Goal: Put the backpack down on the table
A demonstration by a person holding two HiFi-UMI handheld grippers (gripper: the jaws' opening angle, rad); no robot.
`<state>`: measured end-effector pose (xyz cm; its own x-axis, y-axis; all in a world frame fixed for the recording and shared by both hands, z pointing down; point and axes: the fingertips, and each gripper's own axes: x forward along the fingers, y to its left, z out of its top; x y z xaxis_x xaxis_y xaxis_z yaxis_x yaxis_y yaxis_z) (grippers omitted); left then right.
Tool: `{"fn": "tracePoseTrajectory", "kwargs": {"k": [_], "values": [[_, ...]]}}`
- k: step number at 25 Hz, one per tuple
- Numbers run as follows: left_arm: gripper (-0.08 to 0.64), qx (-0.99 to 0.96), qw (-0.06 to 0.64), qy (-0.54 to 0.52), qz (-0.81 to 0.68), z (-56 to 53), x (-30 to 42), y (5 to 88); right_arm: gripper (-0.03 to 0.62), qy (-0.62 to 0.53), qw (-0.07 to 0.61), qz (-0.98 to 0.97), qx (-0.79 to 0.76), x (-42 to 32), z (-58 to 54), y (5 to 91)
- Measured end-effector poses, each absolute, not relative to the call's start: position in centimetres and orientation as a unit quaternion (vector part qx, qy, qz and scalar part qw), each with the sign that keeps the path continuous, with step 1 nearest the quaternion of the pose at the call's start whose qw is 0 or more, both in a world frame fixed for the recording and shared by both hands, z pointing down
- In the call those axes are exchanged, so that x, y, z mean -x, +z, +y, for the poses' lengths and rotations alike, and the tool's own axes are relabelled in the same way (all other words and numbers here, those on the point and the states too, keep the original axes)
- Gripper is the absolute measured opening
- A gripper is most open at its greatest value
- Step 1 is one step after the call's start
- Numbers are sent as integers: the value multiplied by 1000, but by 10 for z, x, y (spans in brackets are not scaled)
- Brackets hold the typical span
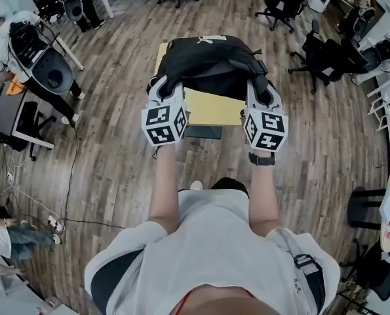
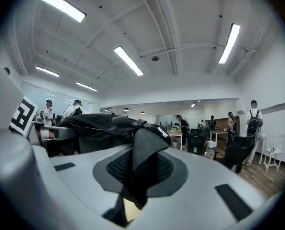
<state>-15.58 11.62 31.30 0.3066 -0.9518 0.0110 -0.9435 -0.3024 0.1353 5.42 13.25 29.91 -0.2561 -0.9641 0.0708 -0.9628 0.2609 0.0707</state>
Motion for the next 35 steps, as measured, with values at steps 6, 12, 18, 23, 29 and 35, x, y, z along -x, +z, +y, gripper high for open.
{"fn": "tracePoseTrajectory", "kwargs": {"k": [6, 12, 18, 23, 29, 35], "values": [[37, -799, 95, -2, -593, 63, 154, 351, 66, 40, 87, -795, -599, -54, 83, 342], [37, -788, 101, 7, -608, 6, 148, 361, 66, 45, 75, -801, -593, -63, 14, 349], [37, -775, 94, 10, -624, -61, 131, 345, 67, 23, 52, -806, -589, -83, -64, 323], [38, -772, 76, 6, -631, -104, 106, 332, 67, 19, 32, -812, -582, -108, -113, 312], [38, -760, 104, 30, -641, -138, 100, 360, 67, 47, 47, -821, -567, -113, -159, 338], [40, -756, 116, 47, -642, -180, 112, 374, 67, 70, 53, -822, -563, -101, -201, 357]]}}
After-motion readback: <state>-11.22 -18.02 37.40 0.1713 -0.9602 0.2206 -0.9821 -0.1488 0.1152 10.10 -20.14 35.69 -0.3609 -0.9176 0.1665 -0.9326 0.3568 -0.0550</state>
